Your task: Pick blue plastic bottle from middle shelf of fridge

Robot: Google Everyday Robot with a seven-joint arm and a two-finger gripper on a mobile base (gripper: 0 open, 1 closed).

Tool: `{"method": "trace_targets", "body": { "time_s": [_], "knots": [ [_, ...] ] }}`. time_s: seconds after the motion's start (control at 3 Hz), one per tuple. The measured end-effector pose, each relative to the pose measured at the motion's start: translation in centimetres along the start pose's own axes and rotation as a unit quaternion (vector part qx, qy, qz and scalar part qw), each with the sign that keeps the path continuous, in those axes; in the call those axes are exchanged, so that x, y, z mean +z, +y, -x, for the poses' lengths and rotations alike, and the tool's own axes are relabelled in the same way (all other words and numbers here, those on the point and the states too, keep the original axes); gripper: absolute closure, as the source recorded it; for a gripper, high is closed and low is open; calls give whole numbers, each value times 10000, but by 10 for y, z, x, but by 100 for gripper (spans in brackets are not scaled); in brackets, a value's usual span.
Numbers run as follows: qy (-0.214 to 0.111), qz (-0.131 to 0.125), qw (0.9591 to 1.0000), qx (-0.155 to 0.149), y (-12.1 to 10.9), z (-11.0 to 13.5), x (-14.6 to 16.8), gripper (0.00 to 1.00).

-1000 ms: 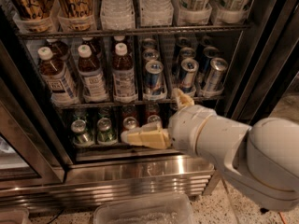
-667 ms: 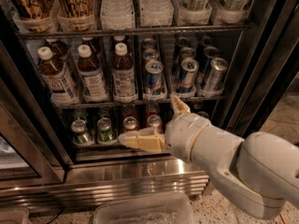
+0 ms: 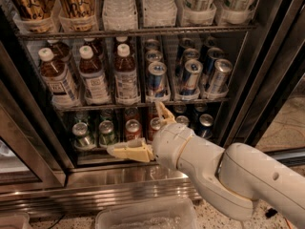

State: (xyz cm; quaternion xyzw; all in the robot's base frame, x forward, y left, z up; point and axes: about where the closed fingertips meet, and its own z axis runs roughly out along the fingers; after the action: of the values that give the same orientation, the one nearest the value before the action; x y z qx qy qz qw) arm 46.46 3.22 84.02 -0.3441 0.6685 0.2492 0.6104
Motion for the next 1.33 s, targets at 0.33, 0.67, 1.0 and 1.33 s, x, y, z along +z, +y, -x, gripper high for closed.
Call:
{"method": "trace_targets", "body": {
  "time_s": [0.33,0.67,1.0,1.33],
  "knots": [
    [-149,28,9999,-28,5,-5,13,0],
    [-274,-105,9996,-49,0,-4,23,0],
    [-338,-321,9989,-54,-12,-5,31,0],
    [-340,-611,9976,-6,-27,-10,32,0]
  ]
}}
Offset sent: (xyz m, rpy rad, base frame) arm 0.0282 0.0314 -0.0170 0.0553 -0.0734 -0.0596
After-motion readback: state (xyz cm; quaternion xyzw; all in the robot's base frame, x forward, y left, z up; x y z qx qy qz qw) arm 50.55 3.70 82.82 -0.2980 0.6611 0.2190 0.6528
